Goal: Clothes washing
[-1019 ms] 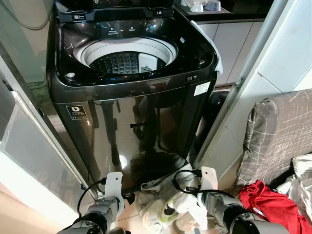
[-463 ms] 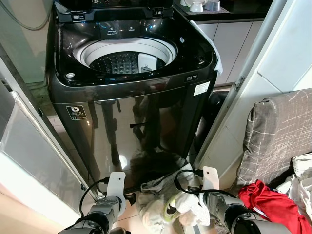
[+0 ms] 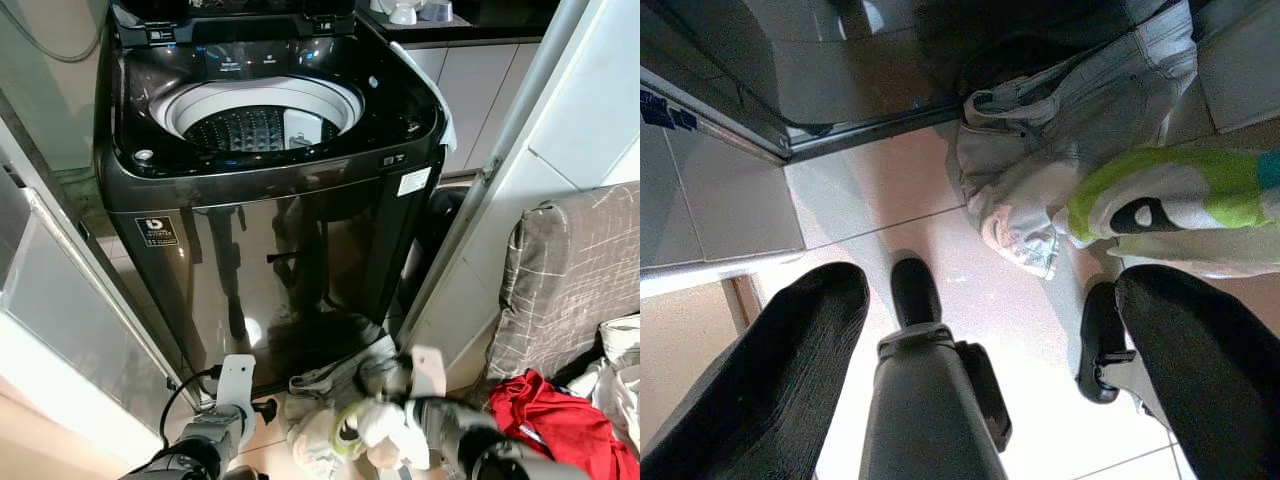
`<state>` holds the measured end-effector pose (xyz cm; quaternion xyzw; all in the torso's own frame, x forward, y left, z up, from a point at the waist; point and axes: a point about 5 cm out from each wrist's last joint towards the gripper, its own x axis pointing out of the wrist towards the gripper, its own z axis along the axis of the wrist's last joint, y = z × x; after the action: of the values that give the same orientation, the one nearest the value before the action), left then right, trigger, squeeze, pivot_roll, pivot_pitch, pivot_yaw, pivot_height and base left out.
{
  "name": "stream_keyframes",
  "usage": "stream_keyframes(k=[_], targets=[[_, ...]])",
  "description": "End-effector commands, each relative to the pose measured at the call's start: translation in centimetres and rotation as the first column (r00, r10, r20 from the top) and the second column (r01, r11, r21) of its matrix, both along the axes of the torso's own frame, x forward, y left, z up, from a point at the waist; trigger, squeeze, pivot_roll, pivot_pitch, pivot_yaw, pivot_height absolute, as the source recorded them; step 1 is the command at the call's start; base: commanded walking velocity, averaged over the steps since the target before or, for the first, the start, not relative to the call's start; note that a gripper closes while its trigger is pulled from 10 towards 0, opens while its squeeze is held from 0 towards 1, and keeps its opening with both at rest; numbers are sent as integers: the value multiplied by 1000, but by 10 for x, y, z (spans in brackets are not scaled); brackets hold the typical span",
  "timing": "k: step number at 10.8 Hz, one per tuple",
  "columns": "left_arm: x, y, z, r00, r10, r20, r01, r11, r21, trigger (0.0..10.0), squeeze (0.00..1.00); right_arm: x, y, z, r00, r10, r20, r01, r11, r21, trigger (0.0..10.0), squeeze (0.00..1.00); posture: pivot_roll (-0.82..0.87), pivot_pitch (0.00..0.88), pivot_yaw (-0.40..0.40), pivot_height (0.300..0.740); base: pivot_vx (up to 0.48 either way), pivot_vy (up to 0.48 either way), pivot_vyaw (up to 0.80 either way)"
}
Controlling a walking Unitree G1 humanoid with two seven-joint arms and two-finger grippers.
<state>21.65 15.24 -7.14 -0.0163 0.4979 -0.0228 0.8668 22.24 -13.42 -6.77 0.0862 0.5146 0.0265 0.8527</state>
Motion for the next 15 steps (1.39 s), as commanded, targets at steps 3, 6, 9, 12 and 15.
stream_keyframes(k=[3, 6, 9, 12, 15], targets=[[-3, -2, -2, 1000, -24, -9, 24, 1000, 11, 10000, 0, 7, -2, 4, 1000, 8, 28, -8, 1000, -10, 10000, 0, -96, 0, -10, 732, 0, 0, 0], [-5, -2, -3, 1000, -23, -14, 23, 1000, 17, 10000, 0, 7, -3, 4, 1000, 3, 24, -2, 1000, -12, 10000, 0, -100, 0, -12, 732, 0, 0, 0], [-3, -4, -2, 999, -33, -4, 33, 999, 24, 10000, 0, 4, -7, 3, 1000, 0, 18, 1, 1000, -20, 10000, 0, -106, 0, -21, 732, 0, 0, 0], [-4, -5, -2, 1000, -30, -8, 30, 999, 10, 10000, 0, 6, -5, 4, 1000, 4, 22, -4, 1000, -20, 10000, 0, -95, 0, -20, 732, 0, 0, 0], [-6, -5, -4, 999, -29, -12, 30, 999, 19, 10000, 0, 6, -5, 4, 999, 23, 22, -23, 999, -30, 10000, 0, -93, 0, -24, 732, 0, 0, 0]])
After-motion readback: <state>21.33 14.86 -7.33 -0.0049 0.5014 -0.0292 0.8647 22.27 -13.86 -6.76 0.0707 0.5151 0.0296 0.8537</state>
